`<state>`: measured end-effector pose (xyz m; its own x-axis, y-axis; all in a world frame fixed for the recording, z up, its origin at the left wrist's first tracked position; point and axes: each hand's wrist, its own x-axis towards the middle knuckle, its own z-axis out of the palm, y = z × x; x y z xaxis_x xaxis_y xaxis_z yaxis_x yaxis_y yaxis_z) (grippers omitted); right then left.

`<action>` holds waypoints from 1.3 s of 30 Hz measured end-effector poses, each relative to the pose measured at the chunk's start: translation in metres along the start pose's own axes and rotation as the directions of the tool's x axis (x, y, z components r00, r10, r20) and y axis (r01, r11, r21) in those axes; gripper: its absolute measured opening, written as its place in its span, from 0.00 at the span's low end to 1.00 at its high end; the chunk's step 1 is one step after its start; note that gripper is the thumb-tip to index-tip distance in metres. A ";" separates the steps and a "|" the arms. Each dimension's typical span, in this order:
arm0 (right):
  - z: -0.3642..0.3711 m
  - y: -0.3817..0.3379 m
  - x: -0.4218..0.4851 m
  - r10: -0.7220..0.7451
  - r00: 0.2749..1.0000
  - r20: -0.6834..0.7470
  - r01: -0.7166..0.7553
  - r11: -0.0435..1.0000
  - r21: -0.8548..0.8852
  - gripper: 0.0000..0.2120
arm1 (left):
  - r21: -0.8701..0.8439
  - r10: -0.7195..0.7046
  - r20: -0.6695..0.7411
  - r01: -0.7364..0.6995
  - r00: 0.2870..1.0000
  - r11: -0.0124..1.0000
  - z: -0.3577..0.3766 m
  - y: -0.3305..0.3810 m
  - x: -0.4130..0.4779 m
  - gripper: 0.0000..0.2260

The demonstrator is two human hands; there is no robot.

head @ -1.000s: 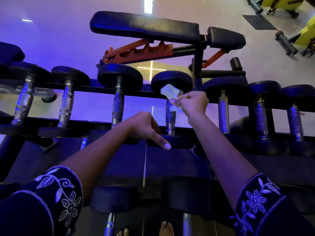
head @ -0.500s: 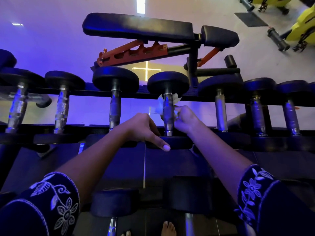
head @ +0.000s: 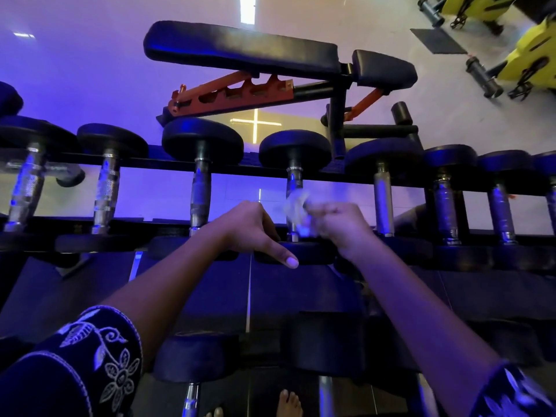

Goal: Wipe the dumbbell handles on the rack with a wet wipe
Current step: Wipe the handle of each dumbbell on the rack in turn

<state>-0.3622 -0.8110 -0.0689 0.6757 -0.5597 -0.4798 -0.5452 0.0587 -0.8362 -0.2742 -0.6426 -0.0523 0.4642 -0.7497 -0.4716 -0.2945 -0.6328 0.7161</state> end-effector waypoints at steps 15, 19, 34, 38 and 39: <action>0.029 -0.004 -0.011 -0.487 0.866 -0.113 0.328 0.724 -0.606 0.04 | -0.037 -0.020 0.008 0.020 1.000 0.999 0.000 0.000 0.004 0.20; 0.030 -0.043 0.020 -0.515 0.841 -0.167 0.355 0.757 -0.548 0.03 | -0.036 -0.027 0.022 0.028 0.999 0.999 0.000 0.002 0.002 0.20; 0.040 -0.049 0.021 -0.539 0.825 -0.169 0.332 0.705 -0.627 0.03 | -0.044 -0.010 0.018 0.011 1.000 0.999 0.001 -0.002 0.004 0.23; 0.039 -0.028 -0.002 -0.546 0.831 -0.105 0.324 0.629 -0.707 0.03 | -0.054 0.000 0.015 0.000 1.000 0.999 0.001 -0.002 0.004 0.22; 0.037 -0.023 -0.006 -0.543 0.835 -0.084 0.332 0.621 -0.710 0.03 | -0.062 0.001 0.014 0.000 1.000 0.998 0.001 -0.003 0.004 0.21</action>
<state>-0.3351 -0.7782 -0.0573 0.8189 -0.5690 0.0755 -0.4662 -0.7361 -0.4907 -0.2720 -0.6442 -0.0568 0.4520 -0.7531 -0.4781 -0.2425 -0.6195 0.7466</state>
